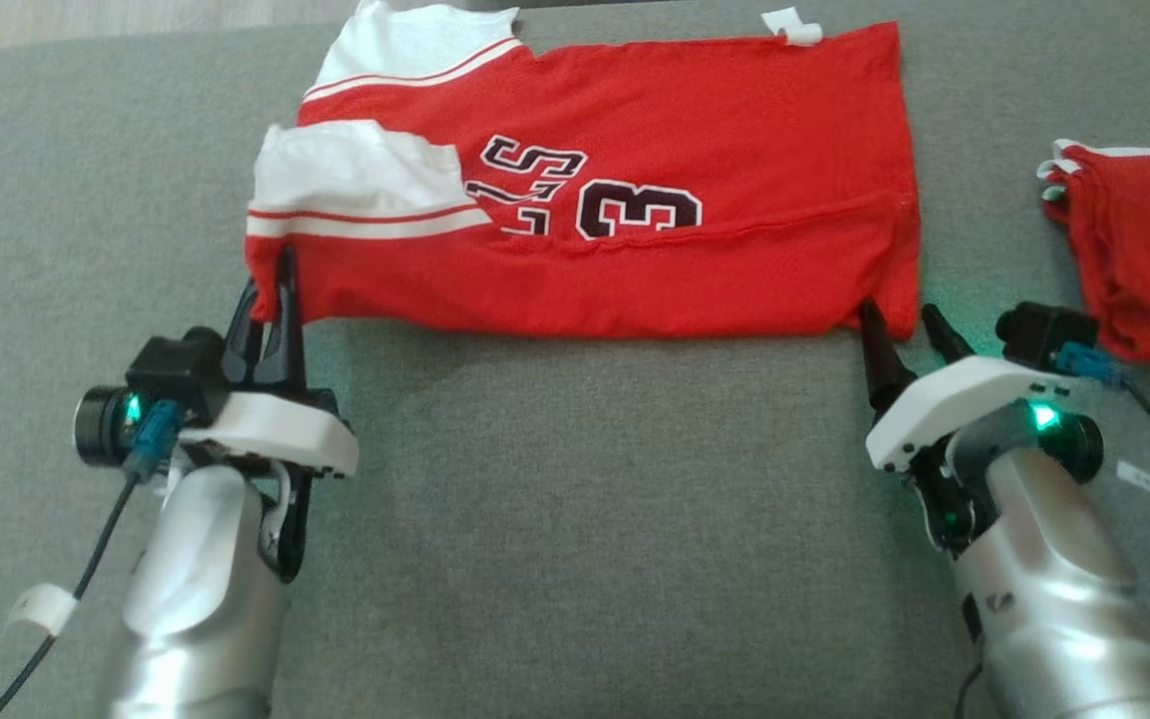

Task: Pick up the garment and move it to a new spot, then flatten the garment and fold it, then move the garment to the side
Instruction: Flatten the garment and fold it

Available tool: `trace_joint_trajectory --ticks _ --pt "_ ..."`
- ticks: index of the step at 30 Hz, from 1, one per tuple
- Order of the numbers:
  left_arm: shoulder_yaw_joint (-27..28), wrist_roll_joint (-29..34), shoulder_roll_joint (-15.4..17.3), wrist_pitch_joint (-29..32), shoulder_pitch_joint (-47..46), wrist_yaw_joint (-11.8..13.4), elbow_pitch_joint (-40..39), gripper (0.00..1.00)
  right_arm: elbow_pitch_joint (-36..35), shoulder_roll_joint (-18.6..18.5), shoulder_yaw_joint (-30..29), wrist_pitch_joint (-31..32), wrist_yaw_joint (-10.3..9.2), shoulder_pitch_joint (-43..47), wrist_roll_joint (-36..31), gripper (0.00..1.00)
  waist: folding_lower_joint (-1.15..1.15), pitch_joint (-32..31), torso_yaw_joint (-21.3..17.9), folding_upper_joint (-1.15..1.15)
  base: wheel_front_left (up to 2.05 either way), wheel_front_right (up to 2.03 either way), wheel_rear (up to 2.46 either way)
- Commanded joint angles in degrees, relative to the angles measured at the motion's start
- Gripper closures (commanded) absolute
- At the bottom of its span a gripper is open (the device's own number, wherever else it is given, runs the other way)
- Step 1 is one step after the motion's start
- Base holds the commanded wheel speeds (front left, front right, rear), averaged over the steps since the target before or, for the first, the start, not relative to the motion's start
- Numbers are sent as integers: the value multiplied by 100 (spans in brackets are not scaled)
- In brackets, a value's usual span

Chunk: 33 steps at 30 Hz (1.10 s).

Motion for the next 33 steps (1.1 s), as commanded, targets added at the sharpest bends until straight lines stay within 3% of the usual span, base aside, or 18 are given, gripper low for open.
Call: trace_joint_trajectory --ticks 1,5,6,7,8,20,27,33 --pt "149 69 123 -70 -134 7 -221 100 -20 32 171 41 11 -194 47 0 0 26 33 0 0 0 0" --pt "116 84 92 -70 -102 -1 -358 100 590 32 407 132 11 -482 246 0 0 56 90 0 0 0 0" --pt "113 85 90 -70 -89 -5 -379 100 709 32 501 127 11 -544 283 27 0 56 96 0 0 0 0" --pt "115 89 96 -70 -72 -4 -387 100 810 32 581 77 11 -603 283 95 0 53 96 0 0 0 0" --pt "120 91 106 -70 -54 -3 -386 100 900 32 651 -10 11 -658 243 100 0 46 92 0 0 0 0" --pt "306 37 281 -71 350 50 -278 100 1539 32 385 -1007 11 -880 -613 100 0 -366 -205 0 0 0 0" --pt "331 -2 268 -71 762 34 -298 100 1397 32 406 -980 11 -570 -653 100 0 -771 -346 0 0 0 0" --pt "295 -69 213 -71 1347 -10 -399 100 991 -28 552 -573 11 -46 -460 100 0 -1184 -450 0 0 0 0"
